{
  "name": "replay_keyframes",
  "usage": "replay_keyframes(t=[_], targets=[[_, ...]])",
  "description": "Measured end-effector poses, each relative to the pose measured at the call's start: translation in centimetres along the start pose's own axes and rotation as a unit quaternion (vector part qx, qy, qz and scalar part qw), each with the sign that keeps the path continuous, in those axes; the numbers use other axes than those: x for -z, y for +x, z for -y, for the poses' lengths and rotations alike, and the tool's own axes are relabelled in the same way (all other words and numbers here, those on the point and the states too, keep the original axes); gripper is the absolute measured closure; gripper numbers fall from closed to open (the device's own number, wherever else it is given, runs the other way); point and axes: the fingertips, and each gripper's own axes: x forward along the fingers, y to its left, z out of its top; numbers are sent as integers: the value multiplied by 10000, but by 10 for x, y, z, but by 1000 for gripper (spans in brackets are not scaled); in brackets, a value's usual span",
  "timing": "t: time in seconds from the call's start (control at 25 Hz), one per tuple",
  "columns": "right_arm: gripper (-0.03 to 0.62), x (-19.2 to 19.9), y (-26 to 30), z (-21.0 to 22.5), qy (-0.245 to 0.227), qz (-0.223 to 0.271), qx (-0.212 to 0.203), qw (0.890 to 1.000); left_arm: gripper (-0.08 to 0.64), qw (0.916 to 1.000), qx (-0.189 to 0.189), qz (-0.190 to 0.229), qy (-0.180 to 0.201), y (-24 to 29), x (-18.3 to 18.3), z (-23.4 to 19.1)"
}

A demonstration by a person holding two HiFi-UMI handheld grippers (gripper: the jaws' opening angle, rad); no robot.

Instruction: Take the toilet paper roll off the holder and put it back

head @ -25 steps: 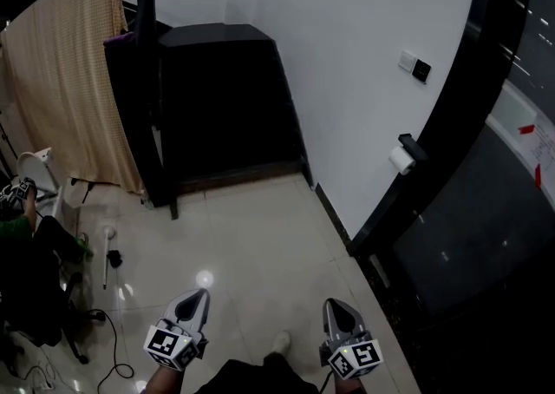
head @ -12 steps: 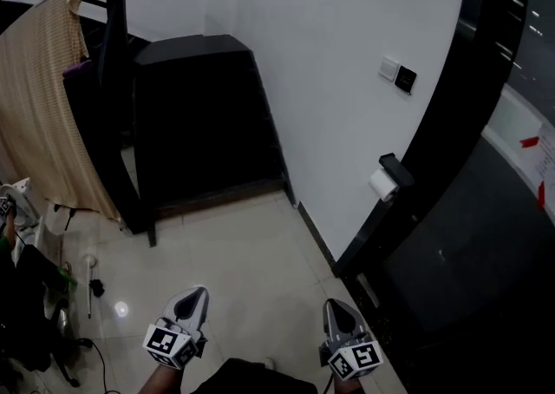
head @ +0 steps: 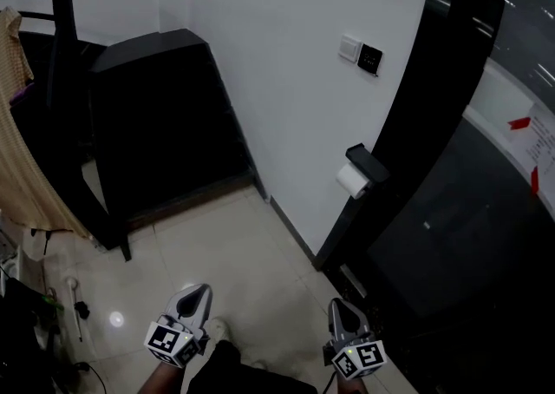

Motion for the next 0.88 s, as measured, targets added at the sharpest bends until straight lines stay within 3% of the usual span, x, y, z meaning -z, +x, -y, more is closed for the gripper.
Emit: replay_keyframes(t=[0.32,0.64,0.88], targets=[[578,6,44,53,59,11,760,9971,558,9982,569,-173,-30,97,14,-33],[578,-28,127,77,-97,181,1168,9929,558,9927,1188,-43,217,210,-27,-76],[578,-38,146,91,-102,258,1696,9851,558,9863,1621,-10,299,272,-36,-97]])
